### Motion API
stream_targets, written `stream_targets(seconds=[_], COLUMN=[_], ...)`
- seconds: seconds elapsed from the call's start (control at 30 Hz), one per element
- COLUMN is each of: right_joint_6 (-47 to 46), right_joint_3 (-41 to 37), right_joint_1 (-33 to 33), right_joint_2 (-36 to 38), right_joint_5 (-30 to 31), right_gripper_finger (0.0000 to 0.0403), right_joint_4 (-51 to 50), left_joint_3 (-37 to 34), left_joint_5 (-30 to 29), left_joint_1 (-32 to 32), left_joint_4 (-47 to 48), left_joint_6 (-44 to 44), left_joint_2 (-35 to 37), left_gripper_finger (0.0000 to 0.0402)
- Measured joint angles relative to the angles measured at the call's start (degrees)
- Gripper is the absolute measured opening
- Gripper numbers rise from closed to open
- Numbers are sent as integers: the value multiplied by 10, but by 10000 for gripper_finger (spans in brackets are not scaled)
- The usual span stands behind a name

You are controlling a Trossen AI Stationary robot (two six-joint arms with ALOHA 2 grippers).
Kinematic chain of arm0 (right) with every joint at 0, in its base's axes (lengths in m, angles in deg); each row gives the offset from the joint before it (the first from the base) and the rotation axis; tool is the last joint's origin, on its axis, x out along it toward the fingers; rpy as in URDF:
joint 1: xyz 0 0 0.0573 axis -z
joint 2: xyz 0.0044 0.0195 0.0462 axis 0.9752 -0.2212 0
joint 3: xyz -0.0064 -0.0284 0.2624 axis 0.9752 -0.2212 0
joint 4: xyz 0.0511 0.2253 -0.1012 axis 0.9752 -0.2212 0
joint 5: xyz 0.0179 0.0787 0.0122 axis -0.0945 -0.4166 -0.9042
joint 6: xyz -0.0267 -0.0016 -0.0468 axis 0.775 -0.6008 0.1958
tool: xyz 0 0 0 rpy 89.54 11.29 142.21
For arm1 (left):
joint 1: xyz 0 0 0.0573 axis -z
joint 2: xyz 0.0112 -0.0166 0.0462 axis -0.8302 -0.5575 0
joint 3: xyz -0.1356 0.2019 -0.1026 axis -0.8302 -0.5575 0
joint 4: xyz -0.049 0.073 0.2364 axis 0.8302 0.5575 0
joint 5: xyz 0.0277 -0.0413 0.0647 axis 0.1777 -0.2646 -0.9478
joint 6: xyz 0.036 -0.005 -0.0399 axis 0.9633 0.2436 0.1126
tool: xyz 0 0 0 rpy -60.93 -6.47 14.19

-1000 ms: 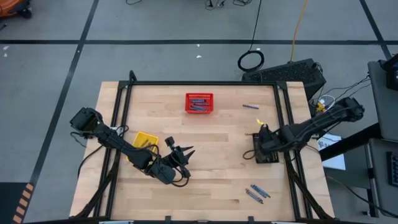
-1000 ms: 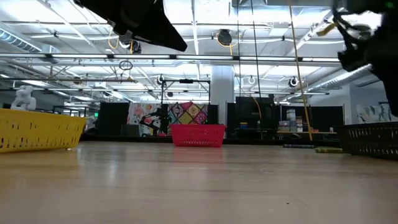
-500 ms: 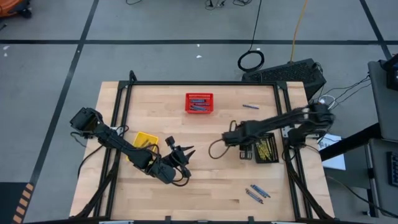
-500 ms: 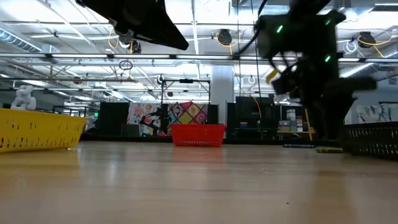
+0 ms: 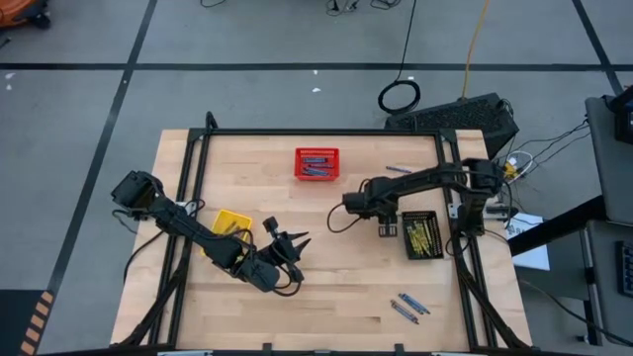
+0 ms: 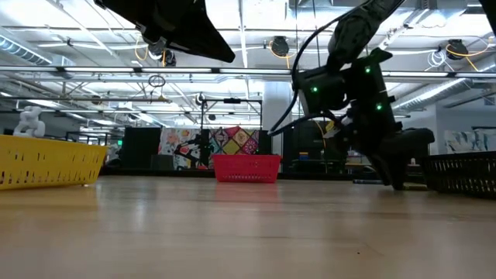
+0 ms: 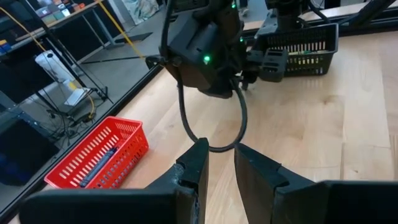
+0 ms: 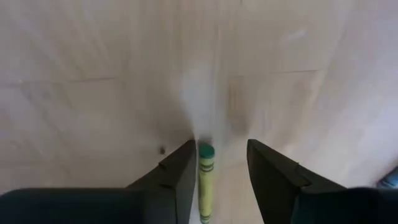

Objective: Sort crayons
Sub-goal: Put the green crayon into the black basket

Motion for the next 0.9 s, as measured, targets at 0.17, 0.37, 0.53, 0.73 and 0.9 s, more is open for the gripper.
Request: stream_targets(seconds=[0.17,0.37,0.53,0.73,0.9], right_joint_6=[12,14,5,18,27], right_joint_3=[0,-9,-14,-14,-15], right_joint_1=[16,22,22,24,24], right_joint_2=[0,1,2,2,1], right_joint_5=[-9,-30,-17,-16,-15], right_gripper_finger=[90,50,51,71,72], right_joint_4=[2,11,13,11,7], left_joint_3=[0,0,0,0,0], left_joint_5=[0,3,25,27,31], left_joint_1=[0,0,1,1,0], left_joint_4=[4,6,6,6,6], left_joint_6=[2,2,1,1,0], left_joint_2=[0,0,0,0,0], left_gripper_finger=[82,82,82,82,82])
